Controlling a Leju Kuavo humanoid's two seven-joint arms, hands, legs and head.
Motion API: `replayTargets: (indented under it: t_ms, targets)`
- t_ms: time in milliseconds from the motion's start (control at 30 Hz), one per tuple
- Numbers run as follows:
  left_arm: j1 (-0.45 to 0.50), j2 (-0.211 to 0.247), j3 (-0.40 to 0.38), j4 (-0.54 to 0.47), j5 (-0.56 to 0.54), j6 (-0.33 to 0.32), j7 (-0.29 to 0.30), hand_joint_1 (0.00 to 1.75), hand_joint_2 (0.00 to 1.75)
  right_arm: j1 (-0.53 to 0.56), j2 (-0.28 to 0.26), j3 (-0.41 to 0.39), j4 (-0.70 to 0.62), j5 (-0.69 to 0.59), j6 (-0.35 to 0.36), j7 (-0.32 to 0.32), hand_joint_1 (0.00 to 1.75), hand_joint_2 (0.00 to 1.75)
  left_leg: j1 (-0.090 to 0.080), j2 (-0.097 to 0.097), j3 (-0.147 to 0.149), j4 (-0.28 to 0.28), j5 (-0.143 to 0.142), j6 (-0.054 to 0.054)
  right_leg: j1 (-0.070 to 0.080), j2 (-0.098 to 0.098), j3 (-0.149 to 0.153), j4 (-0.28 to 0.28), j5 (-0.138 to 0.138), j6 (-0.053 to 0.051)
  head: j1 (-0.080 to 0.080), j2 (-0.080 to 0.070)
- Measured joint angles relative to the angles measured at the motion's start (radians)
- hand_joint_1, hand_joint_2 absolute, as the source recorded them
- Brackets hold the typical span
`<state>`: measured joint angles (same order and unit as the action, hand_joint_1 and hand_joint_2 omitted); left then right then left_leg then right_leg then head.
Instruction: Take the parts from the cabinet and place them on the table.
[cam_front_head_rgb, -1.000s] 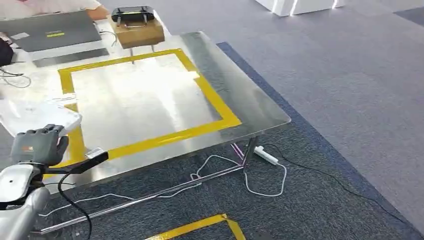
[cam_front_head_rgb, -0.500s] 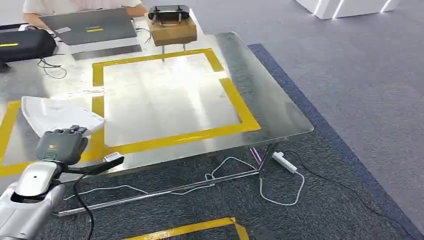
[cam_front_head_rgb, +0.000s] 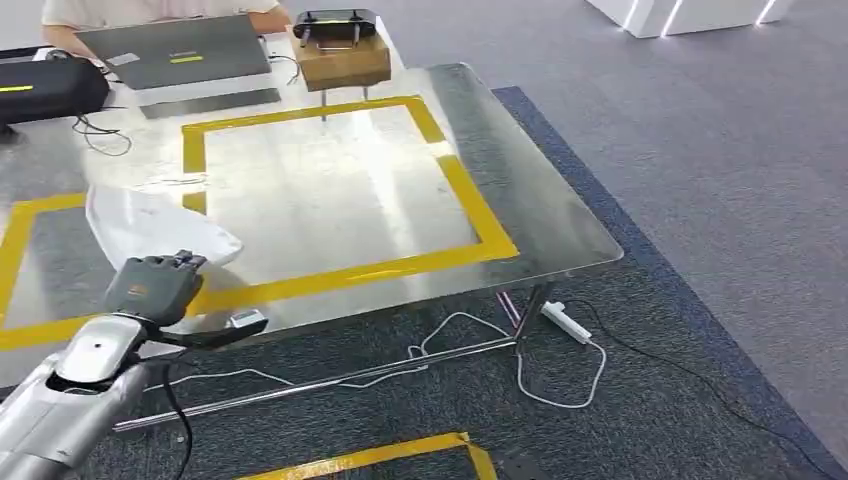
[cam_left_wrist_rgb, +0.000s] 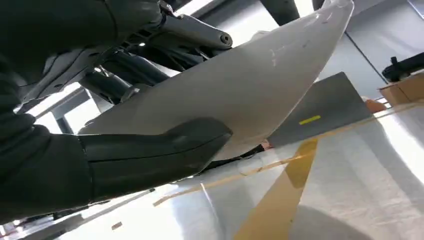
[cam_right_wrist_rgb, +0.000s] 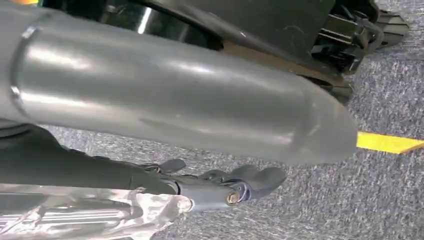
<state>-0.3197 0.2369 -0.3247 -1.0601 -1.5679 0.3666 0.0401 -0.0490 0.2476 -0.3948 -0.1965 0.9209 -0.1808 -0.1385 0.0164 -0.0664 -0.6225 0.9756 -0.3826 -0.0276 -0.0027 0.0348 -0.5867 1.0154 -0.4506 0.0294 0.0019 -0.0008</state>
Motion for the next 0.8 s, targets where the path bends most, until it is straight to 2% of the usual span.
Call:
replayTargets:
  t_ms: [300,600,800]
  targets:
    - [-0.059,-0.005,-0.038,0.089,0.002,-0.038,0.021,1.75,1.75,-0.003,0.0,0.016,0.0,0.006,0.01,-0.007,0.0,0.0,-0.002,0.0,-0.001,0.002,0.001,0.002,-0.002,0.0,0.0,0.0,0.003,0.002,0.0,0.0]
    - [-0.125,-0.012,-0.003,0.229,0.006,-0.063,0.043,1.75,1.75,-0.004,0.0,0.016,0.0,0.004,0.021,-0.012,0.0,0.0,-0.002,0.0,-0.001,0.002,0.002,0.002,-0.002,0.0,0.0,0.0,0.004,0.002,0.0,0.0]
    - [-0.141,-0.011,0.023,0.28,0.006,-0.074,0.056,1.75,1.75,-0.004,0.0,0.016,0.0,-0.003,0.021,-0.018,0.0,0.0,-0.002,0.0,-0.002,0.002,0.002,0.002,-0.002,0.0,-0.001,0.0,0.004,0.002,0.0,0.0]
